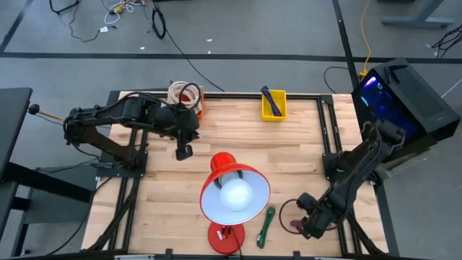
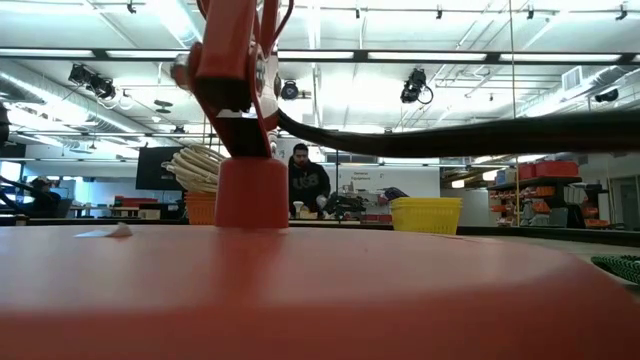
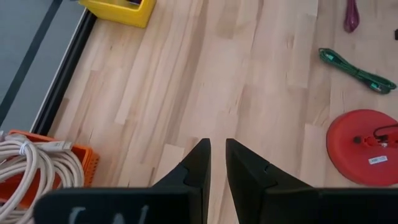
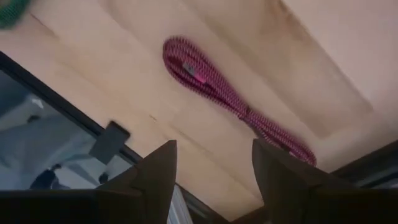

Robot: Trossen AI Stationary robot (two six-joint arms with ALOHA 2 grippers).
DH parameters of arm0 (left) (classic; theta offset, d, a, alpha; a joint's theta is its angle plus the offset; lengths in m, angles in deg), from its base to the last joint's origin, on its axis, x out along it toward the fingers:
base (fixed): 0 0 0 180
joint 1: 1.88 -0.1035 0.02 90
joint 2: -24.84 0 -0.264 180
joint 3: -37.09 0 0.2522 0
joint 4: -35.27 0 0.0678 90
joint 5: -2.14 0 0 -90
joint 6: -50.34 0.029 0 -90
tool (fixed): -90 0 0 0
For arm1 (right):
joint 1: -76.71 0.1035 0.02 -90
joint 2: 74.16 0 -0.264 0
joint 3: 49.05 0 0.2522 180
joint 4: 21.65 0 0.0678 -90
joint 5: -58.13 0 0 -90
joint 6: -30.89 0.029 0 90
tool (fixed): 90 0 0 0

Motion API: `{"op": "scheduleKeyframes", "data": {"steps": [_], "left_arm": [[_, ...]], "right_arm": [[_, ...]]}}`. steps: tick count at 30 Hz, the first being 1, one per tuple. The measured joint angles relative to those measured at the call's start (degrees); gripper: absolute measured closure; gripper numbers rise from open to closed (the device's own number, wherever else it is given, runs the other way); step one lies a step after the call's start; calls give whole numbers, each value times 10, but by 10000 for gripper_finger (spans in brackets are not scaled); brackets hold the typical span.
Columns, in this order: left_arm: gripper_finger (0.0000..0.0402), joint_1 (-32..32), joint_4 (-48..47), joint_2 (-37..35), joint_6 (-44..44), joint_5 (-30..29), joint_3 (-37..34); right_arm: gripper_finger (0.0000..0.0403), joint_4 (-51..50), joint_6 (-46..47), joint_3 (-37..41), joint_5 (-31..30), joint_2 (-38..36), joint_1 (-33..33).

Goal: Pick & Place USB Port
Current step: Put the pink USB cable into the yellow bin

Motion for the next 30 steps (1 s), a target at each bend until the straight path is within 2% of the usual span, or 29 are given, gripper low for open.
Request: {"op": "scheduleKeyframes", "data": {"steps": [5,9,12,18,22,25,30], "left_arm": [[349,0,16,0,1,0,0],[349,0,21,0,1,0,0],[349,0,22,0,1,0,0],[349,0,23,0,0,0,0],[349,0,27,0,-2,0,0],[349,0,35,0,-11,0,0],[349,0,45,0,-20,0,0]], "right_arm": [[195,50,3,28,40,24,4],[195,110,6,69,47,26,6],[195,107,-1,86,47,24,1],[195,96,-50,109,37,24,5],[195,114,-118,118,-3,24,9],[195,109,-146,125,-6,24,8],[195,156,-173,140,-9,24,15]]}}
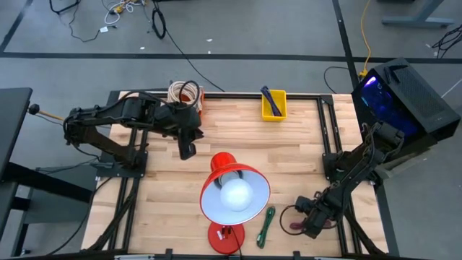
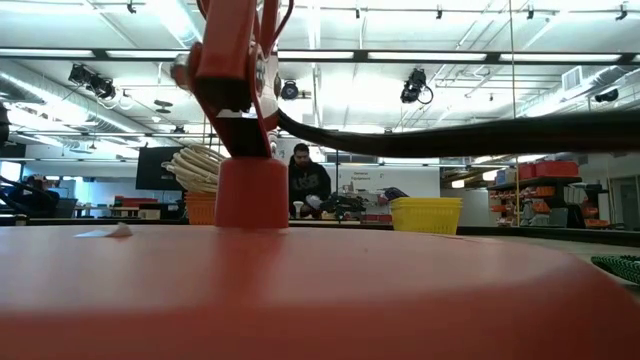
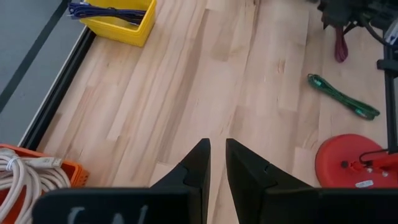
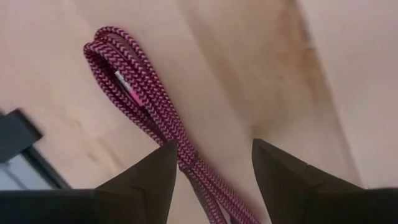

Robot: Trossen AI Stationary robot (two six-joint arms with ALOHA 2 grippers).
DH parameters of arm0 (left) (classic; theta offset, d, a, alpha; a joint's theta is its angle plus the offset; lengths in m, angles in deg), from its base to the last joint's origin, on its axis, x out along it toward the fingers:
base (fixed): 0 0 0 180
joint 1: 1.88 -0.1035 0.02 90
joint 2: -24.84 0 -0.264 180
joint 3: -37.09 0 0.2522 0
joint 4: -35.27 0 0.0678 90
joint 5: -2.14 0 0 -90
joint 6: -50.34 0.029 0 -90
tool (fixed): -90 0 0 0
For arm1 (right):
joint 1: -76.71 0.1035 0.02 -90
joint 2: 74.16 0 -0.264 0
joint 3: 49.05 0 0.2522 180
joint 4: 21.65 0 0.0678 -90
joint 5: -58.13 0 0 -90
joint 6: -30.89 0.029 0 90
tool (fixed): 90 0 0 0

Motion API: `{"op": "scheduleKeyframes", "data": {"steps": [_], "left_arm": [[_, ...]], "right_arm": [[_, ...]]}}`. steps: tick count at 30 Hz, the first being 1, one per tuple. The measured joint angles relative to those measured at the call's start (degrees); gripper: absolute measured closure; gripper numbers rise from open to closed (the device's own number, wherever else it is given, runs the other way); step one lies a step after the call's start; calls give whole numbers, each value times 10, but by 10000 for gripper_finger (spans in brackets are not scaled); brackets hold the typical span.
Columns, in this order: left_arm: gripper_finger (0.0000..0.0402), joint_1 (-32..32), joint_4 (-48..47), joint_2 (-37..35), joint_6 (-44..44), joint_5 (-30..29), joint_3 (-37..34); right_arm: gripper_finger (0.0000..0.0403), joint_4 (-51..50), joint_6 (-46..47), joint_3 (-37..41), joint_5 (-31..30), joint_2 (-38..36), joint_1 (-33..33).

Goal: Pick & Place USB Port
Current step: Put the pink USB cable into the yellow bin

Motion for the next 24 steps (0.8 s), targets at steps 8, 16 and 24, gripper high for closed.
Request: {"op": "scheduleKeyframes", "data": {"steps": [8,16,24], "left_arm": [[349,-1,12,1,-6,0,0],[349,-2,12,2,-6,-18,0],[349,-2,12,2,4,-19,0]], "right_arm": [[195,32,-17,7,10,1,4],[195,90,-15,8,28,-9,-1],[195,57,-43,8,43,-16,-1]]}}
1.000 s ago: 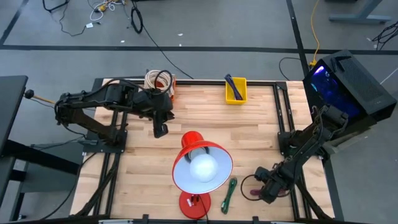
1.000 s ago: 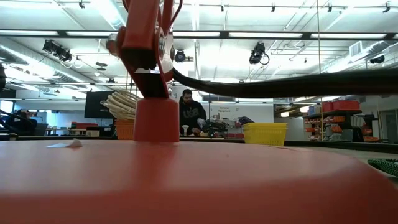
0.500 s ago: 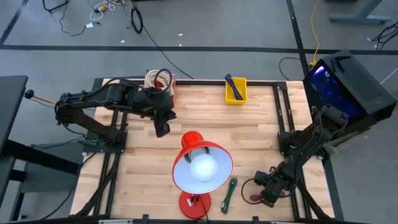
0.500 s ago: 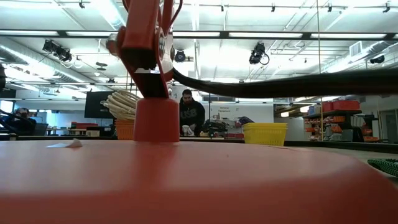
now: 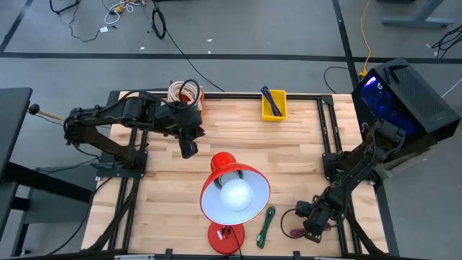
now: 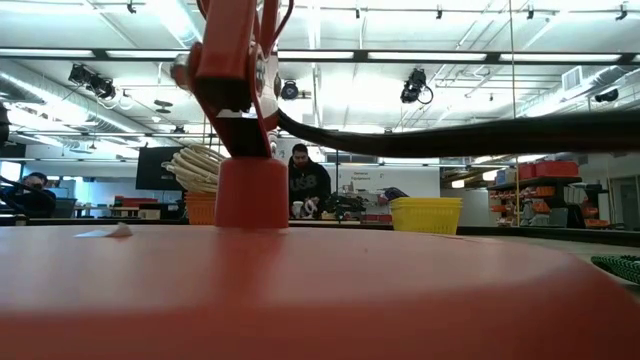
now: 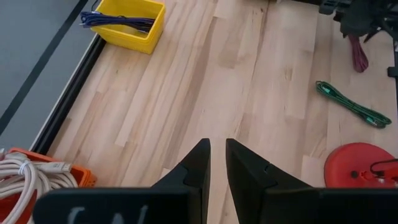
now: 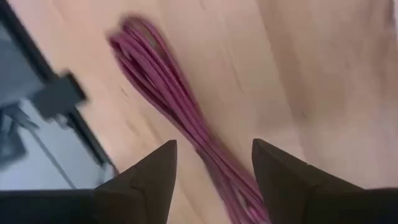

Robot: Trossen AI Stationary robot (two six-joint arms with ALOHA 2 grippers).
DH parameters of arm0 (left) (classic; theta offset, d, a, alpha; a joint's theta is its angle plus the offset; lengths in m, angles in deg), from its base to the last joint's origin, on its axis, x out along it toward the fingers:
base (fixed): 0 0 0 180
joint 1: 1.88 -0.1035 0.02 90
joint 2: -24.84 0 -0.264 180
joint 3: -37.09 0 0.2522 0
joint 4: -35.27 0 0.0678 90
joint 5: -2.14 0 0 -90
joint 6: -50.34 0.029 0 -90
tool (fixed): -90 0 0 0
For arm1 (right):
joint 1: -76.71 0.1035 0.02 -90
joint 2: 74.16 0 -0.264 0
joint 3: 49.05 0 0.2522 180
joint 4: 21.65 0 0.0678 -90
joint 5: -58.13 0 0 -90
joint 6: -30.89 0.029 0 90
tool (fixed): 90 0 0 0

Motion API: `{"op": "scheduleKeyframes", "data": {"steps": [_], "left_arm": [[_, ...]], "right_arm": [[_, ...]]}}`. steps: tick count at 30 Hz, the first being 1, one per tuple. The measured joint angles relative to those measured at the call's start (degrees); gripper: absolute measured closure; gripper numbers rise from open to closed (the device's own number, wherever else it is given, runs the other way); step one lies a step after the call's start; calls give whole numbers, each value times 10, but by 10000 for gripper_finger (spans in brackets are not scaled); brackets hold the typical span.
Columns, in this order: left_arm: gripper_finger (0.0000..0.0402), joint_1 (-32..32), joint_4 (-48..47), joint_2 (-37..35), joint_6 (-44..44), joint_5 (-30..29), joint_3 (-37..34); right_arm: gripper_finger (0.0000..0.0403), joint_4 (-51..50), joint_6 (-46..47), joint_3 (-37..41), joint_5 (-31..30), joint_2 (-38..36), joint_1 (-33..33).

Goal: Pick & Place USB Port
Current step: Put the pink USB cable into the yellow bin

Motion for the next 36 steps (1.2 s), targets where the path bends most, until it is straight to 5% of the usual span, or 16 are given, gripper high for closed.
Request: {"op": "scheduleKeyframes", "data": {"steps": [19,24,29,36], "left_arm": [[349,0,0,0,3,0,0],[349,0,0,0,3,0,0],[349,0,0,0,3,0,0],[349,0,0,0,2,0,0]], "right_arm": [[198,57,0,25,25,32,11],[257,36,-5,25,20,33,10],[378,38,7,26,18,33,5],[394,46,28,33,28,34,1]]}}
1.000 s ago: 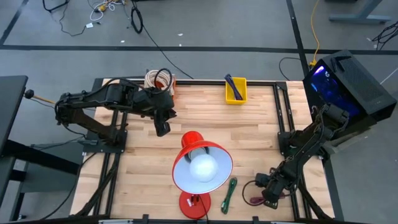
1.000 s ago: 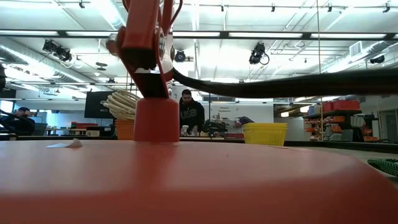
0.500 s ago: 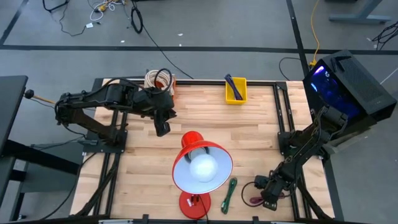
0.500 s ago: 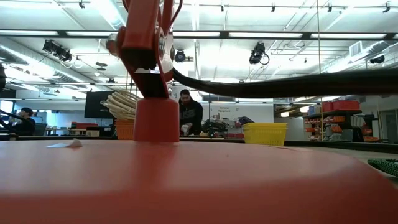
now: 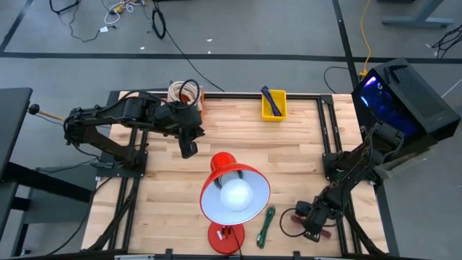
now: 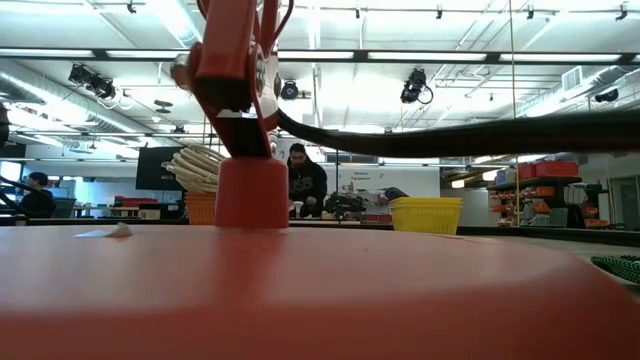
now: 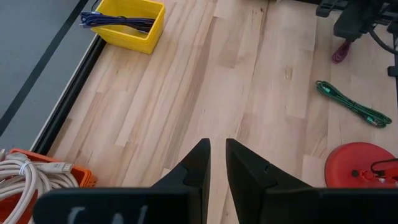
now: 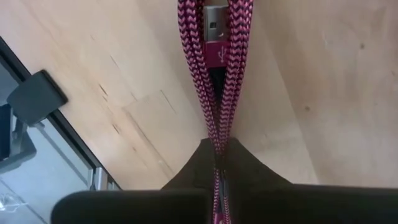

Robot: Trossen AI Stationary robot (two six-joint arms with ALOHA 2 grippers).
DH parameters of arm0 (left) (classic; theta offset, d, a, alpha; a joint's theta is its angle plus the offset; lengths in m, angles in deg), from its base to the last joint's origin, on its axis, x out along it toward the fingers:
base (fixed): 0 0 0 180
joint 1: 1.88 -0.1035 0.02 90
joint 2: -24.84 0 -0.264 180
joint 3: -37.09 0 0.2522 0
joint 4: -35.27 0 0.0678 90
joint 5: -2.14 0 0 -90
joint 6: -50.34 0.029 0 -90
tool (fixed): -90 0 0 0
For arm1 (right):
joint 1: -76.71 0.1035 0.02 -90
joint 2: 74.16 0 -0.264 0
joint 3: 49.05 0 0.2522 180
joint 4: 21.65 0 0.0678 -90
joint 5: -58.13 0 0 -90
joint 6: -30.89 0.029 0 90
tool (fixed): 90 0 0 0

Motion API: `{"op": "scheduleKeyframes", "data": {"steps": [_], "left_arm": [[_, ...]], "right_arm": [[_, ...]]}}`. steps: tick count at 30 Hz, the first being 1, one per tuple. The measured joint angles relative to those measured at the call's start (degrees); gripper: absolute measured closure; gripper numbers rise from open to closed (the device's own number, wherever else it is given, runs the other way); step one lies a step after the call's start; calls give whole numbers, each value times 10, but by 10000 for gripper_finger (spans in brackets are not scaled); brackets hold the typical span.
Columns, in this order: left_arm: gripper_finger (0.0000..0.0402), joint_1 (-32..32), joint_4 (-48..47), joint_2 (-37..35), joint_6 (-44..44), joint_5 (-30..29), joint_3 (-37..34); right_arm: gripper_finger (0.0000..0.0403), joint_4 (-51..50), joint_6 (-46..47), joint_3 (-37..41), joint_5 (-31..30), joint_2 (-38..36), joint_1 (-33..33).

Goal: Pick & Place USB Port
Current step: Put the pink USB cable into the yellow bin

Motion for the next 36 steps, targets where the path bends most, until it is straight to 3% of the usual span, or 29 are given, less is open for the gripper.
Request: {"op": "scheduleKeyframes", "data": {"steps": [4,12,17,24,28,36], "left_arm": [[349,0,0,0,0,0,0],[349,0,36,0,15,0,0],[349,0,43,0,18,-5,0],[349,0,57,0,20,-20,0],[349,0,82,0,20,-22,0],[349,0,98,0,18,-24,0]], "right_arm": [[395,-10,10,0,-6,-23,-10],[400,-234,-54,-60,-107,-125,-103],[402,-353,-116,-121,-236,-189,-188],[402,-352,-297,-177,-388,-263,-379],[402,-282,-463,-205,-386,-275,-528],[402,-161,-684,-229,-273,-213,-773]]}}
